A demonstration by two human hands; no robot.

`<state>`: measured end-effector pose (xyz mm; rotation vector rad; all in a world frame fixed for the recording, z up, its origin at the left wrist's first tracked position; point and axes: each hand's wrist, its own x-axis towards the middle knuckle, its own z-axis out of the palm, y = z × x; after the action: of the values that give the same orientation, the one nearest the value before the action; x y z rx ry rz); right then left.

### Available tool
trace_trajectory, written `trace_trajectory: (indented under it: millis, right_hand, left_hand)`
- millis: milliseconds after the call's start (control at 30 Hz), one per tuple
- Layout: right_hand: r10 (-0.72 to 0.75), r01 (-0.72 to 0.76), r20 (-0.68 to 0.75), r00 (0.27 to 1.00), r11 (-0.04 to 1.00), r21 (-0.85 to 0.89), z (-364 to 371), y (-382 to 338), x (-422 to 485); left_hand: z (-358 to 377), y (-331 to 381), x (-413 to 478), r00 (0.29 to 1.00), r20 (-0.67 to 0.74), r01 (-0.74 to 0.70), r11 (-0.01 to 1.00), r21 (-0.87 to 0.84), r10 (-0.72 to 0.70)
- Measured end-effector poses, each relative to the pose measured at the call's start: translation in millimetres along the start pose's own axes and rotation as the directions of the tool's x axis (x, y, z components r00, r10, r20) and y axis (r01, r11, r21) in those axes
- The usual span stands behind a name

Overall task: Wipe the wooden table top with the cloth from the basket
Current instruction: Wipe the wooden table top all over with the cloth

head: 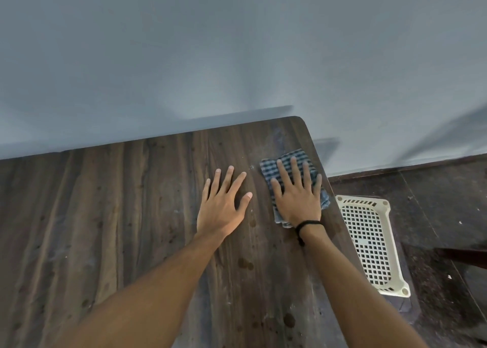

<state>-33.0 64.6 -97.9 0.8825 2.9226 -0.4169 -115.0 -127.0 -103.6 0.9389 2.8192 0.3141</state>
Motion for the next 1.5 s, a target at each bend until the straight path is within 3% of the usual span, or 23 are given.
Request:
trace_trajectory:
  millis: [67, 167, 300, 333, 433, 467, 600, 733, 800, 867, 900, 1000, 1033, 1133, 1167, 1267, 1300, 1400, 1433, 1500]
  right_hand:
    - [-0.019, 0.019, 0.002, 1.000, 1.000, 0.013, -4.1, 11.2, 4.3]
    - [0.238, -0.236, -0.015, 0.971, 0.969, 0.077, -9.7, 7.3, 23.1]
    - [0.035, -0.033, -0.045, 0.998, 0.999, 0.031, -1.2, 0.1, 10.9]
    - [0.054, -0.053, -0.047, 0.997, 0.998, 0.030, -1.3, 7.7, 8.8]
    - [0.323, -0.314, -0.071, 0.944, 0.942, 0.114, -6.5, 3.3, 25.7]
    - [0.345, -0.336, -0.075, 0.935, 0.935, 0.115, -4.0, -6.7, 30.4]
    - [0.074, -0.073, -0.058, 0.996, 0.997, 0.030, 1.7, -4.5, 34.6]
    - [0.337, -0.327, -0.095, 0.937, 0.939, 0.109, -10.2, -7.1, 76.6]
    - [0.112, -0.111, -0.068, 0.991, 0.993, 0.027, -4.0, -23.1, 86.3]
    - [-0.085, 0.085, -0.026, 0.996, 0.996, 0.018, -3.9, -11.7, 92.6]
    - [-0.055, 0.056, -0.034, 0.998, 0.998, 0.015, -6.6, -1.8, 98.5]
    - [0.228, -0.222, -0.088, 0.970, 0.972, 0.072, -14.1, -3.2, 123.2]
    - [0.206, -0.201, -0.094, 0.974, 0.978, 0.060, -11.1, -12.7, 126.3]
    - [-0.045, 0.047, -0.065, 0.997, 0.999, 0.026, -8.6, -12.3, 127.9]
    - [-0.041, 0.043, -0.053, 0.998, 0.998, 0.035, -11.8, -2.6, 130.3]
    - [0.175, -0.171, -0.060, 0.983, 0.983, 0.069, -19.6, -1.1, 145.6]
    - [0.163, -0.159, -0.065, 0.985, 0.985, 0.062, -17.1, -12.5, 145.6]
    - [-0.118, 0.119, -0.056, 0.991, 0.993, 0.012, -4.6, -25.3, 129.5]
    - [-0.139, 0.140, -0.053, 0.989, 0.990, 0.015, -5.7, -15.6, 126.4]
    - [0.008, -0.006, -0.085, 0.996, 1.000, 0.031, -12.2, -1.5, 137.8]
  left_hand:
    - [-1.0, 1.0, 0.8, 1.000, 0.007, -0.007, 1.000, 0.003, 0.007]
    - [0.6, 1.6, 2.0, 0.999, 0.034, 0.007, 1.000, 0.016, -0.008]
    - [-4.4, 0.7, 21.9, 0.997, 0.074, 0.007, 1.000, 0.010, -0.008]
    - [-5.9, 1.9, 31.1, 0.997, 0.071, 0.004, 1.000, -0.014, -0.003]
    - [-7.0, 5.3, 51.3, 0.998, 0.070, 0.004, 1.000, -0.025, -0.002]
    - [-4.8, 6.3, 52.8, 0.998, 0.059, 0.006, 1.000, 0.000, -0.006]
    - [1.2, 6.9, 50.5, 1.000, 0.011, 0.008, 1.000, 0.013, -0.008]
    - [-0.4, 9.2, 54.8, 1.000, -0.005, 0.013, 1.000, 0.020, -0.013]
    - [1.1, 8.8, 53.0, 1.000, -0.002, 0.017, 1.000, 0.022, -0.017]
    - [1.7, 9.3, 52.9, 1.000, -0.001, 0.010, 1.000, 0.018, -0.010]
    - [1.6, 9.3, 53.4, 1.000, -0.006, 0.006, 1.000, 0.022, -0.006]
    - [2.5, 8.6, 53.9, 1.000, -0.010, 0.015, 0.999, 0.032, -0.015]
    - [2.6, 7.8, 53.9, 1.000, -0.010, 0.014, 0.999, 0.036, -0.014]
    - [2.7, 8.1, 52.6, 1.000, -0.006, 0.008, 0.999, 0.037, -0.008]
    - [3.2, 8.6, 52.9, 1.000, -0.009, 0.006, 0.999, 0.039, -0.006]
    - [3.3, 9.0, 54.2, 1.000, -0.014, 0.006, 0.999, 0.039, -0.005]
    - [3.2, 8.1, 53.9, 1.000, -0.018, 0.005, 0.999, 0.043, -0.005]
    - [3.9, 7.8, 53.1, 1.000, -0.022, 0.004, 0.999, 0.043, -0.003]
    - [4.3, 8.8, 52.7, 1.000, -0.021, 0.005, 0.999, 0.044, -0.004]
    - [4.2, 9.9, 53.8, 1.000, -0.021, 0.008, 0.999, 0.046, -0.007]
